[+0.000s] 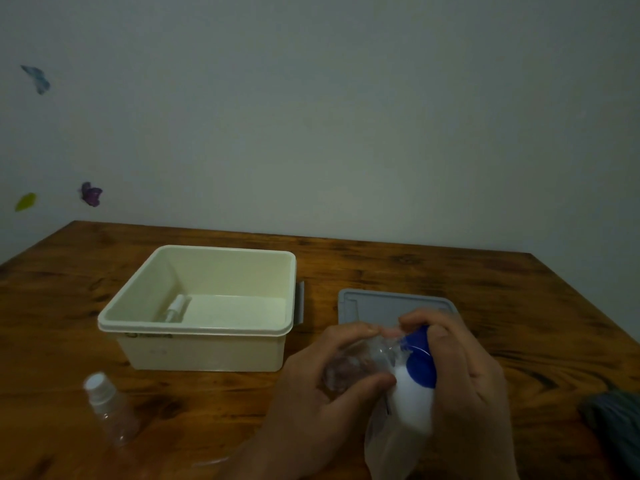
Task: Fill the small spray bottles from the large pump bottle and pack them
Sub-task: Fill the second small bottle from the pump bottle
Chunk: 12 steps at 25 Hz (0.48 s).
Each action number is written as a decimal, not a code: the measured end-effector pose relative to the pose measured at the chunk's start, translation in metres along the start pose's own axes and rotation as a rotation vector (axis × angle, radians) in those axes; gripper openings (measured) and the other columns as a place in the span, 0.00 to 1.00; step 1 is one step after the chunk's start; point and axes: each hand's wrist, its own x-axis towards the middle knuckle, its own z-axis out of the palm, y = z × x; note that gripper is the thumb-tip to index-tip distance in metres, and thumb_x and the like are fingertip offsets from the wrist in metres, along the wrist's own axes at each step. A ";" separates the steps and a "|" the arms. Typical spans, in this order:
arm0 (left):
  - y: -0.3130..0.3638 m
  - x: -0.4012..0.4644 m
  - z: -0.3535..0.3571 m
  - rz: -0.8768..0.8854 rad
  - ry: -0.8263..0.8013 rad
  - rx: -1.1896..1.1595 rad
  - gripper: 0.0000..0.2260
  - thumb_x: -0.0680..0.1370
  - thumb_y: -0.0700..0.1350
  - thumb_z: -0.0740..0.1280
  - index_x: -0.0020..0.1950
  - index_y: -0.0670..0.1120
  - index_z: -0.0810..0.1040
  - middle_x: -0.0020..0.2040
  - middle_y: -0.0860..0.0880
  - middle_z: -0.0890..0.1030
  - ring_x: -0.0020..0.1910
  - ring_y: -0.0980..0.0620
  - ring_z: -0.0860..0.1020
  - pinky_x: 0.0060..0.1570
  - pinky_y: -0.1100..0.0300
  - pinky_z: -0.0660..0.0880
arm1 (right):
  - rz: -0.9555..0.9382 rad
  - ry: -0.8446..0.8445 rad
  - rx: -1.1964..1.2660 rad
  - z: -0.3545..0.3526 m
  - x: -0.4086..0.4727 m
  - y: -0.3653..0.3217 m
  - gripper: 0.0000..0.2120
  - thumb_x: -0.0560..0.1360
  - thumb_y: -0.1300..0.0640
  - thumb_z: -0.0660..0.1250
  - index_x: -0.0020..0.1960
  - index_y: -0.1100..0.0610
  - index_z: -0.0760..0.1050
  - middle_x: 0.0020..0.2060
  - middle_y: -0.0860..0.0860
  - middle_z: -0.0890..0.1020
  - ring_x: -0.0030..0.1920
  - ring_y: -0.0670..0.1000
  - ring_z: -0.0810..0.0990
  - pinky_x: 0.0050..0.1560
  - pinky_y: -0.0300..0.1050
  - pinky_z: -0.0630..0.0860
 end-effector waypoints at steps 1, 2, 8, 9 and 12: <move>0.001 0.001 0.000 -0.004 0.000 -0.003 0.26 0.69 0.49 0.72 0.55 0.76 0.68 0.56 0.78 0.70 0.58 0.74 0.70 0.48 0.80 0.70 | 0.015 0.009 -0.006 -0.001 0.000 -0.001 0.13 0.70 0.44 0.53 0.41 0.43 0.76 0.42 0.35 0.81 0.42 0.41 0.79 0.38 0.36 0.74; 0.002 0.002 0.000 -0.011 -0.003 -0.015 0.25 0.68 0.51 0.72 0.55 0.76 0.68 0.57 0.77 0.70 0.58 0.73 0.70 0.48 0.80 0.70 | 0.033 0.009 -0.010 -0.001 0.001 -0.004 0.14 0.68 0.40 0.52 0.41 0.40 0.76 0.43 0.37 0.80 0.41 0.44 0.79 0.37 0.38 0.74; 0.000 0.001 0.002 -0.010 0.023 -0.053 0.24 0.67 0.52 0.73 0.56 0.73 0.70 0.57 0.75 0.72 0.57 0.71 0.72 0.47 0.78 0.71 | 0.031 0.001 0.001 0.001 0.002 -0.008 0.13 0.68 0.39 0.53 0.40 0.41 0.75 0.41 0.44 0.81 0.38 0.47 0.79 0.34 0.35 0.75; -0.001 0.001 0.002 -0.012 0.023 -0.053 0.24 0.67 0.51 0.73 0.56 0.73 0.70 0.56 0.75 0.72 0.57 0.71 0.72 0.48 0.78 0.71 | 0.044 -0.006 0.037 0.001 0.002 -0.007 0.12 0.70 0.42 0.55 0.39 0.43 0.76 0.40 0.43 0.82 0.38 0.45 0.80 0.35 0.33 0.75; -0.004 -0.001 0.003 -0.020 -0.007 -0.032 0.24 0.66 0.53 0.73 0.57 0.70 0.70 0.57 0.74 0.72 0.58 0.70 0.72 0.49 0.76 0.72 | 0.065 -0.040 0.055 0.000 0.002 -0.003 0.12 0.71 0.54 0.54 0.38 0.51 0.75 0.39 0.42 0.83 0.40 0.43 0.81 0.40 0.36 0.76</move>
